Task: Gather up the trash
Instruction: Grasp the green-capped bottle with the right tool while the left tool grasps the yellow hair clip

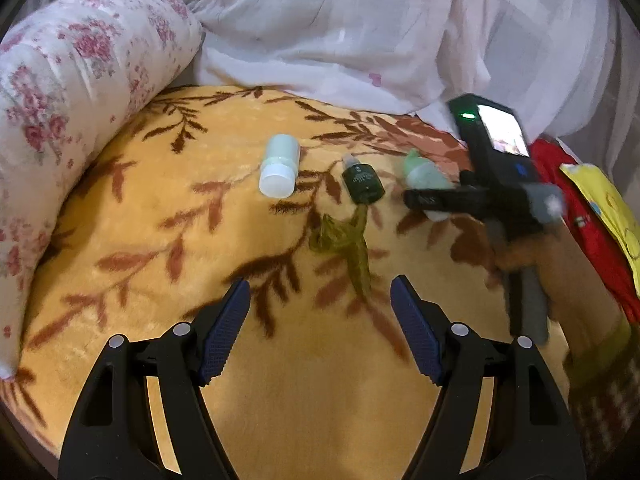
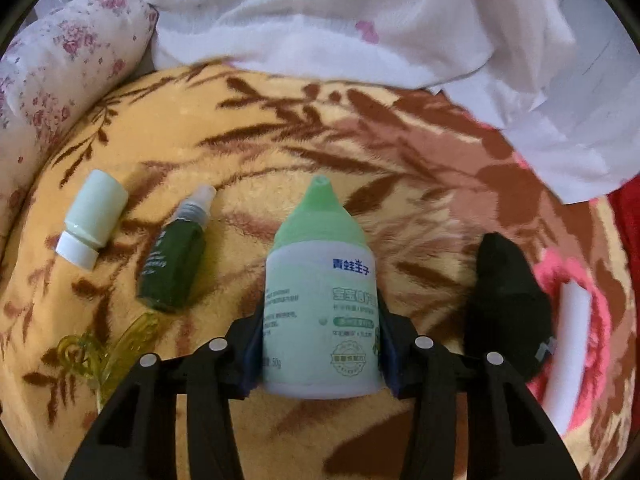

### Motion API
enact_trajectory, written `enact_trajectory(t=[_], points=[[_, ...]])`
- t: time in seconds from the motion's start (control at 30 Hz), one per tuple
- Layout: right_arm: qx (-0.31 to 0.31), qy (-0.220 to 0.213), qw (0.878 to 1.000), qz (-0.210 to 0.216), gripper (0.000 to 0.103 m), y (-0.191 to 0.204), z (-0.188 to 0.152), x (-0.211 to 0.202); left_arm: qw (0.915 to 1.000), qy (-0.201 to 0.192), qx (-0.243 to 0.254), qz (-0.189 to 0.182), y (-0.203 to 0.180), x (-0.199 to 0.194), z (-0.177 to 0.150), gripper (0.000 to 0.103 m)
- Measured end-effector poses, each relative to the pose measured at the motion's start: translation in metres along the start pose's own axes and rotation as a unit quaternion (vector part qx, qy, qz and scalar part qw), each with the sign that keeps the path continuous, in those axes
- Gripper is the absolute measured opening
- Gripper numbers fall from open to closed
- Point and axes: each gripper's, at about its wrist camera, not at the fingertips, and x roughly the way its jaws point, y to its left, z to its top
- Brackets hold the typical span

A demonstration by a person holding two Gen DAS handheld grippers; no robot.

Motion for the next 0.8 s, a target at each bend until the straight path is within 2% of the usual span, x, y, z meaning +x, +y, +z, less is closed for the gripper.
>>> enact_trajectory(t=[0.13, 0.23, 0.53, 0.57, 0.6, 0.8], points=[[-0.001, -0.025, 1.0, 0.002, 0.046, -0.002, -0.016, -0.027, 0.9997, 0.02, -0.011, -0.008, -0.004, 0.028, 0.013, 0.071], [-0.002, -0.037, 0.999, 0.006, 0.046, -0.007, -0.028, -0.046, 0.9997, 0.024, 0.0, 0.005, -0.013, 0.047, 0.022, 0.071], [-0.003, -0.067, 0.998, 0.017, 0.046, -0.02, -0.055, -0.09, 0.9951, 0.08, 0.026, 0.052, -0.027, 0.107, 0.037, 0.071], [-0.001, -0.069, 0.997, 0.018, 0.046, -0.02, -0.058, -0.093, 0.9948, 0.085, 0.024, 0.051, -0.026, 0.112, 0.037, 0.067], [-0.001, -0.07, 0.997, 0.02, 0.046, -0.02, -0.061, -0.096, 0.9948, 0.088, 0.021, 0.047, -0.025, 0.114, 0.037, 0.046], [-0.001, -0.081, 0.996, 0.029, 0.046, -0.013, -0.088, -0.12, 0.9975, 0.064, -0.006, 0.03, -0.015, 0.091, 0.024, 0.043]])
